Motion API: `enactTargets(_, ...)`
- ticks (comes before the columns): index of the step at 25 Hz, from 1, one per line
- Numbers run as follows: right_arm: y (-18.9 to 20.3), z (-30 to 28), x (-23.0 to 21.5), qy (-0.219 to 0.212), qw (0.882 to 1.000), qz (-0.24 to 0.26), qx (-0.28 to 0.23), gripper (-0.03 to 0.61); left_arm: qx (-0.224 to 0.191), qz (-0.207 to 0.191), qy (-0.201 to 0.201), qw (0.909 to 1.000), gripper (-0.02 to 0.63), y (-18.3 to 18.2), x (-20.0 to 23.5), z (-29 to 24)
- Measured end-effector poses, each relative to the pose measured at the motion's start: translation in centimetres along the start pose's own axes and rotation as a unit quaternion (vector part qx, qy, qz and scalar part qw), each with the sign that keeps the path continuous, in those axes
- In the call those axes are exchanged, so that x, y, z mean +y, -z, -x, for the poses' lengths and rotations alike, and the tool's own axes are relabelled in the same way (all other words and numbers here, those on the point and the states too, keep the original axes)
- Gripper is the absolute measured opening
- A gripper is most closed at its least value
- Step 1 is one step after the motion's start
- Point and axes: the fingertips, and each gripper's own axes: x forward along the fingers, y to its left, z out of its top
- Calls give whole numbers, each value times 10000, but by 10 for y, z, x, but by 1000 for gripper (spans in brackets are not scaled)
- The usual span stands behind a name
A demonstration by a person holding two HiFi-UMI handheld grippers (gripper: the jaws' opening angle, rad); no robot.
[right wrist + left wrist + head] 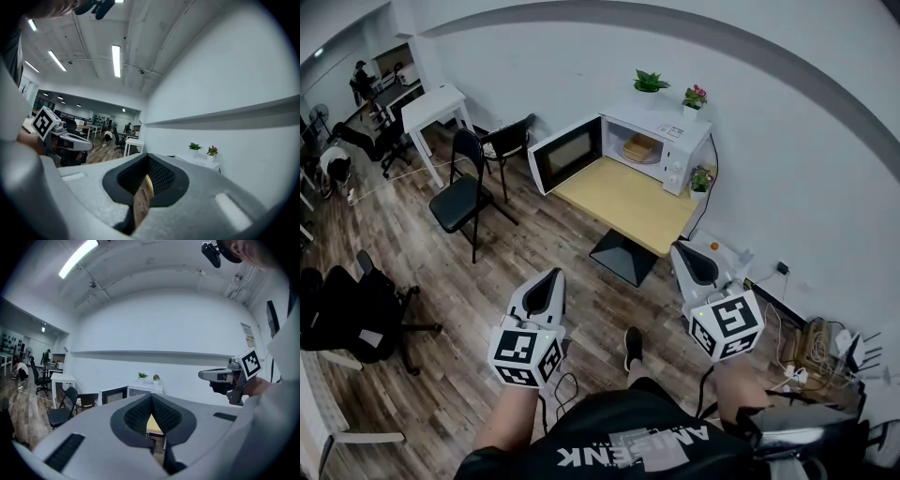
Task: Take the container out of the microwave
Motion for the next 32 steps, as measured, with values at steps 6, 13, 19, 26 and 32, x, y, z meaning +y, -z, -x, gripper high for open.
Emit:
enactTargets(6, -4, -56, -40, -200, 9997, 25, -165, 6, 59, 9, -251, 9997, 2, -5, 28, -54)
enactTargets(13, -8, -120, -100, -355, 9991, 163, -164, 6, -18, 50, -272, 9996, 2, -33, 41, -137)
enactTargets(19, -2, -161, -150, -428, 9990, 95, -108, 6, 100, 9, -312, 9995, 2, -38, 45, -199)
enactTargets(26, 4, -193, -200, -524, 9985, 58, -177, 6, 115, -80, -383, 9992, 2, -49, 46, -262)
enactTargets(32, 9, -212, -241, -509, 9985, 94, -186, 6, 107, -159, -273, 9994, 2, -60, 36, -315)
